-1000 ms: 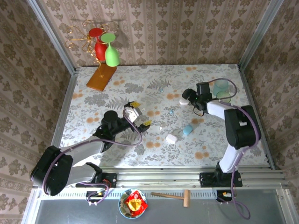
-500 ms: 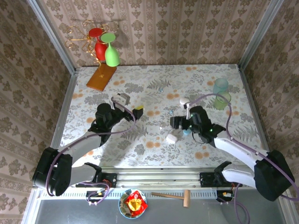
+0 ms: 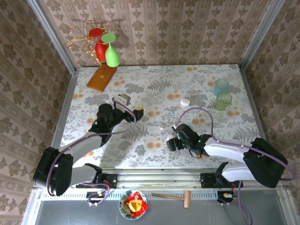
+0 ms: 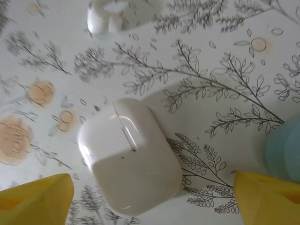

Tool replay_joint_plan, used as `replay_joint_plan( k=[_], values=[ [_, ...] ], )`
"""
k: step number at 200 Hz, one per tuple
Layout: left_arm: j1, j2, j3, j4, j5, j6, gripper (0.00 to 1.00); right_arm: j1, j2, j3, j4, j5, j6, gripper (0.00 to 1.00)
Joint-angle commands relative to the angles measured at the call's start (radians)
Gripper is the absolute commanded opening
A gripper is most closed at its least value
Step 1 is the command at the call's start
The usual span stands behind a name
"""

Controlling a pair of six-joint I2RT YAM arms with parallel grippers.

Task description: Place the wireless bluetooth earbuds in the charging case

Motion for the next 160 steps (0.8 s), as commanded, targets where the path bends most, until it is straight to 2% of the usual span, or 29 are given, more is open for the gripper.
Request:
replay_joint_plan(
  k=[1,23,80,112,132,160],
  values=[
    [0.001,-0.002,0.019,0.01,0.003,-0.019,1.0,0.012,0.043,0.023,0.022,0.067,-0.04,0.8],
    [0.001,-0.013,0.015,0.006,0.004,-0.02,1.0,0.018,0.089,0.049,0.028,0.078,-0.051,0.65],
    [0.001,-0.043,0.006,-0.014,-0.001,-0.01,1.0,0.039,0.143,0.075,0.014,0.097,-0.067,0.44],
    [0.001,-0.035,0.012,-0.01,0.014,-0.016,1.0,0.038,0.114,0.081,-0.013,0.097,-0.071,0.43],
    [0.001,-0.026,0.015,-0.006,0.019,-0.018,1.0,0.038,0.104,0.072,0.001,0.098,-0.08,0.59],
    [0.001,-0.018,0.018,-0.001,0.028,-0.022,1.0,0.013,0.104,0.086,0.008,0.09,-0.101,0.68]
  ],
)
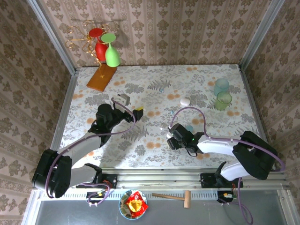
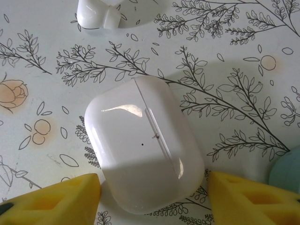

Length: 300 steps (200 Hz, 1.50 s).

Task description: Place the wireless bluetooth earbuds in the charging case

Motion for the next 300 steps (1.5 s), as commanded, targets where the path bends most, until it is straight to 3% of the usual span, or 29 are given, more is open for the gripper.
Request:
replay_joint_plan(
  k=[1,61,122,162,208,230,267,300],
  values=[
    [0.002,0.007,0.018,0.014,0.026,-0.022,1.0,-0.018,-0.013,0.022,0.007,0.007,-0.024,0.68],
    [0.001,0.01,0.02,0.019,0.042,-0.026,1.0,-0.061,0.069,0.066,0.041,-0.061,-0.055,0.75],
    [0.001,0.014,0.021,0.031,0.051,-0.035,1.0,-0.059,0.045,0.054,0.003,-0.116,-0.068,0.42],
    [0.001,0.013,0.037,0.019,0.073,-0.064,1.0,-0.057,-0.04,0.094,-0.058,-0.114,-0.09,0.38],
    [0.001,-0.054,0.158,-0.331,0.163,-0.16,0.99,-0.008,-0.181,0.213,-0.094,-0.101,-0.336,0.41],
    [0.048,-0.082,0.209,-0.468,0.309,-0.251,0.96,0.01,-0.215,0.267,-0.109,-0.09,-0.506,0.44],
    [0.045,-0.099,0.221,-0.49,0.49,-0.41,0.83,0.029,-0.235,0.34,-0.113,-0.107,-0.719,0.44],
    [-0.025,-0.086,0.214,-0.495,0.499,-0.366,0.79,0.034,-0.215,0.394,-0.098,-0.11,-0.799,0.43]
  ],
)
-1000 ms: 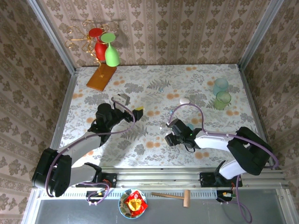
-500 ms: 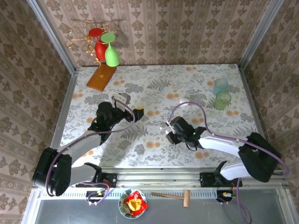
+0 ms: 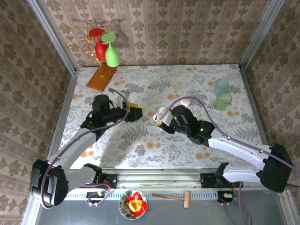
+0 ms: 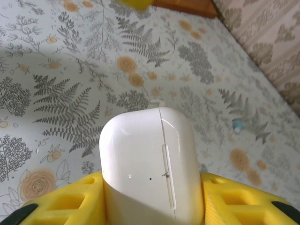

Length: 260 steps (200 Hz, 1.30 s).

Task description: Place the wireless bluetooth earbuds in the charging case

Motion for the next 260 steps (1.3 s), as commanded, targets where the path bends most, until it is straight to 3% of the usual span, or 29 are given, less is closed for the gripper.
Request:
replay_joint_plan(
  k=[1,47,118,149,183,213,260],
  values=[
    [-0.043,0.002,0.007,-0.029,0.077,-0.023,0.78,0.009,0.003,0.051,0.004,-0.006,-0.127,0.43],
    [-0.067,0.046,0.001,0.115,0.103,-0.096,0.62,0.019,0.038,0.092,0.051,-0.036,-0.153,0.43],
    [-0.101,0.1,0.011,0.179,0.123,-0.134,0.41,0.029,0.07,0.105,0.104,-0.055,-0.156,0.42],
    [-0.106,0.1,0.01,0.199,0.129,-0.14,0.38,0.03,0.08,0.101,0.144,-0.048,-0.138,0.4],
    [-0.108,0.101,0.007,0.208,0.129,-0.139,0.44,0.029,0.084,0.088,0.2,-0.021,-0.117,0.36],
    [-0.108,0.102,0.007,0.212,0.134,-0.136,0.39,0.029,0.083,0.088,0.203,-0.024,-0.112,0.37],
    [-0.107,0.1,0.003,0.236,0.139,-0.134,0.1,0.029,0.074,0.085,0.191,-0.037,-0.105,0.41]
  ],
)
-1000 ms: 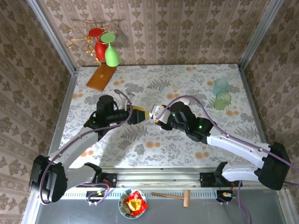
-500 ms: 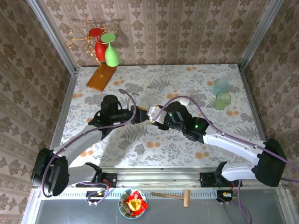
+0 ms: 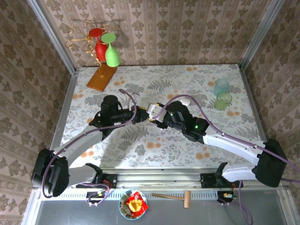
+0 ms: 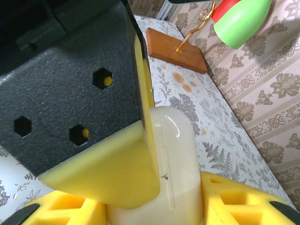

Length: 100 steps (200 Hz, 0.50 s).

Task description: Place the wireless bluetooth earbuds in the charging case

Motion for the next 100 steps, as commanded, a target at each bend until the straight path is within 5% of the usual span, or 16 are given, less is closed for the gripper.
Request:
replay_joint_plan(
  k=[1,30,54,100],
  values=[
    [-0.006,0.0,0.003,0.049,0.035,0.015,0.1,0.006,-0.006,0.019,0.031,-0.004,0.019,0.41],
    [0.0,-0.006,-0.008,0.075,0.036,0.044,0.02,0.002,-0.035,0.004,0.024,-0.033,0.035,0.62],
    [0.016,-0.023,-0.05,0.142,0.044,0.127,0.0,-0.042,-0.095,-0.009,-0.055,-0.245,0.085,0.77],
    [0.003,-0.096,-0.164,0.376,0.107,0.438,0.0,-0.193,-0.213,-0.059,-0.015,-0.652,0.323,0.83]
  ],
)
